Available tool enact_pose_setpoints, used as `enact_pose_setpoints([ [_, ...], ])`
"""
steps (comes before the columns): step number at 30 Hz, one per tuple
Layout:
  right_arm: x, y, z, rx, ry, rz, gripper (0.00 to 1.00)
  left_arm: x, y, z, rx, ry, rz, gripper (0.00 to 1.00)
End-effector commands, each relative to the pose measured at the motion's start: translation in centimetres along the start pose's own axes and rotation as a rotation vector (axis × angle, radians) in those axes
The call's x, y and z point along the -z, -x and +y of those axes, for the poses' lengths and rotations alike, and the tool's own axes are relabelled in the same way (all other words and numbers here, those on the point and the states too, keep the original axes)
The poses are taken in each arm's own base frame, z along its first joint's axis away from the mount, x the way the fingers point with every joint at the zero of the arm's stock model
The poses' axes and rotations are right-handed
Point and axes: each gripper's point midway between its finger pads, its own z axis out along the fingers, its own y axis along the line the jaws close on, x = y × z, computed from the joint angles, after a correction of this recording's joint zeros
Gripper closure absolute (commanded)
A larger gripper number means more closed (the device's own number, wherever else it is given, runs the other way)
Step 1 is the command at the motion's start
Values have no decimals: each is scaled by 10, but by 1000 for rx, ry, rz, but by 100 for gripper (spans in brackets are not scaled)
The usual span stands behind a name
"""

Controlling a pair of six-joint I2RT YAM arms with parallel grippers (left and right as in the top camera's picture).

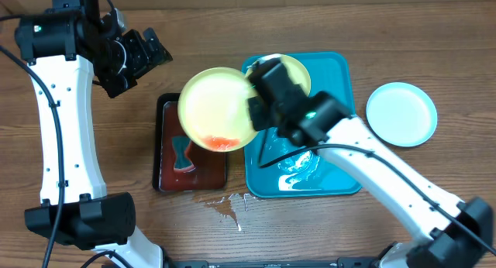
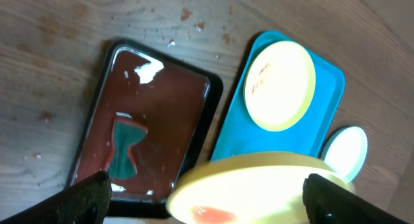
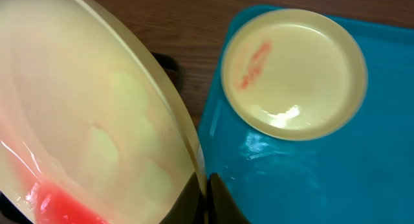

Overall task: Clean dirty plates on tray and stack at the side
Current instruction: 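Lift the lower yellow plate with the right gripper and dip it in the basin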

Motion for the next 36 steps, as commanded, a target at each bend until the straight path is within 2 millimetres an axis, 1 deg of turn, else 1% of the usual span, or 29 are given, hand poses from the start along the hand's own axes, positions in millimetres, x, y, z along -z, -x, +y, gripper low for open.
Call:
enact_pose_setpoints([
  [1, -26, -1, 19, 35, -51, -19, 96, 13, -3, -1, 2, -23, -5, 5],
  [2, -36, -5, 24, 48, -60, -16, 96, 13, -4, 3, 5, -2, -4, 4],
  [4, -48, -10, 30, 58, -76, -12, 96, 12, -4, 10, 8, 44, -11, 0],
  [5, -51, -12, 31, 62, -86, -12, 96, 13, -3, 15, 9, 68, -16, 0],
  [8, -50, -9, 33, 73, -116, -42, 96, 14, -5, 25, 16, 123, -16, 0],
  [11, -35, 0, 37, 89, -156, -112, 96, 14, -3, 31, 16, 157, -29, 0],
  [14, -14, 8, 38, 108, -217, -192, 96, 15, -2, 33, 14, 172, -36, 0],
  [16, 5, 14, 37, 122, -277, -257, 96, 15, -1, 33, 14, 173, -37, 0],
  [19, 22, 18, 40, 146, -333, -319, 96, 15, -1, 33, 14, 174, -37, 0],
  [25, 46, 15, 54, 201, -428, -419, 96, 15, -1, 33, 14, 174, -37, 0],
  [27, 52, 15, 56, 209, -450, -443, 96, 15, -1, 33, 14, 174, -37, 0],
  [36, 62, 13, 62, 232, -486, -484, 96, 15, -1, 33, 14, 173, -37, 0],
])
